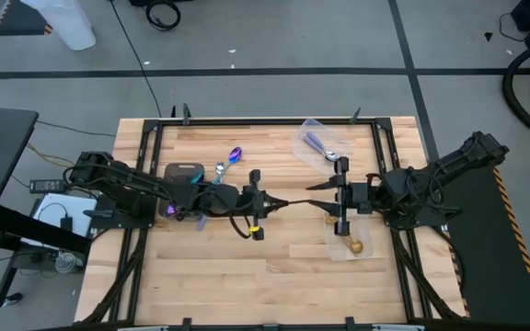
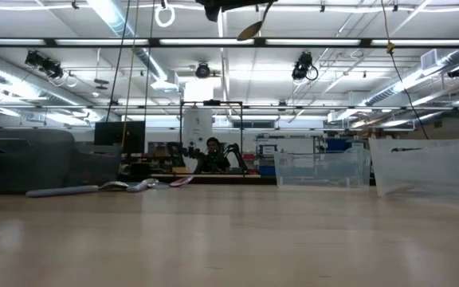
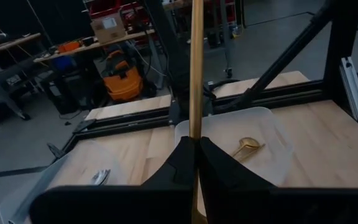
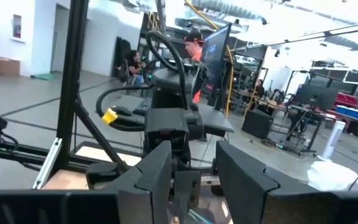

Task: Sort silverware by color (type)
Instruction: Put the gold spoon into the bottom transparent bin

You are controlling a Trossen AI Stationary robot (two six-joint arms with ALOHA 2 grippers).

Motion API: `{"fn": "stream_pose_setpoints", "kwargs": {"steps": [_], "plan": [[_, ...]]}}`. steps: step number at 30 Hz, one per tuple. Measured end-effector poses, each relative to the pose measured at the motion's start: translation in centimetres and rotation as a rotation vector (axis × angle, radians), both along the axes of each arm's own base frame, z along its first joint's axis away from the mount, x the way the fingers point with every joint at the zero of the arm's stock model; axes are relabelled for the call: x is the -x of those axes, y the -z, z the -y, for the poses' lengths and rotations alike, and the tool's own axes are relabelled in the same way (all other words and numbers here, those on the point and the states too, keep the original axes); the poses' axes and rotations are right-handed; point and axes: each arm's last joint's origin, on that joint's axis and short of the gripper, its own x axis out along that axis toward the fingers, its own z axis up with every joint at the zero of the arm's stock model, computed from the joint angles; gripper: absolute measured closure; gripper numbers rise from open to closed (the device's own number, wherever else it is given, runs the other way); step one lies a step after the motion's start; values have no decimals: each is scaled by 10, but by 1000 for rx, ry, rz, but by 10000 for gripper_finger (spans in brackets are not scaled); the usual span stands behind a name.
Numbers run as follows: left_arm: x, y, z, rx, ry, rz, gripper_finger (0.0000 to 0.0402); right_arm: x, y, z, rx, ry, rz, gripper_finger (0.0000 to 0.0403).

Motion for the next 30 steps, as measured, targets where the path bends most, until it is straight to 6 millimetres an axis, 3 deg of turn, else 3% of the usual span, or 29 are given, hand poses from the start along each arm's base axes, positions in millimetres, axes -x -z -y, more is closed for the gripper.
{"fn": "stream_pose_setpoints", "kwargs": {"steps": [24,30], "plan": [[-2,-19,-1,3,16,188,386,-1,3,2,15,-5,-29,266],[-2,-25,-6,16,0,260,386,-14,9,4,14,23,-33,266]]}}
